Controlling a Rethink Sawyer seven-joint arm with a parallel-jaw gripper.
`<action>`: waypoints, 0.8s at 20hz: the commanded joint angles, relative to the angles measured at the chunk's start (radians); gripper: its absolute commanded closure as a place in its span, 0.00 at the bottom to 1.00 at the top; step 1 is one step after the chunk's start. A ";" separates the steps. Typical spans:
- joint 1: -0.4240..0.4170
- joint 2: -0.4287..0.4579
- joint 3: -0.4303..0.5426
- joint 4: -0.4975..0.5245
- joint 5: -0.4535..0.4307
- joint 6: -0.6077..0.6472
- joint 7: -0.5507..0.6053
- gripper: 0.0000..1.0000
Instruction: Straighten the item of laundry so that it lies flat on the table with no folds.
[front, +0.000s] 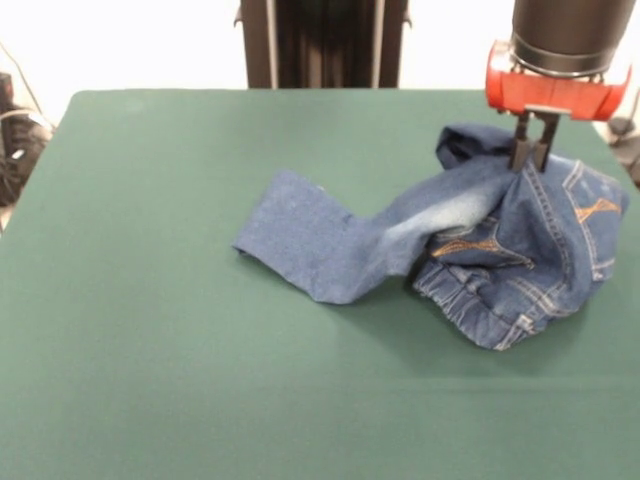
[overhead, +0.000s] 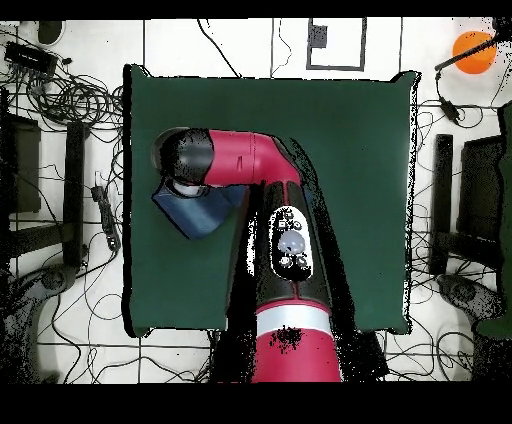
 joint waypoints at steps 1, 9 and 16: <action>-0.007 -0.009 -0.005 0.075 0.025 -0.050 0.170 1.00; -0.009 -0.021 -0.002 0.102 0.033 -0.055 0.175 0.00; -0.007 -0.014 -0.007 0.088 0.034 -0.050 0.176 0.00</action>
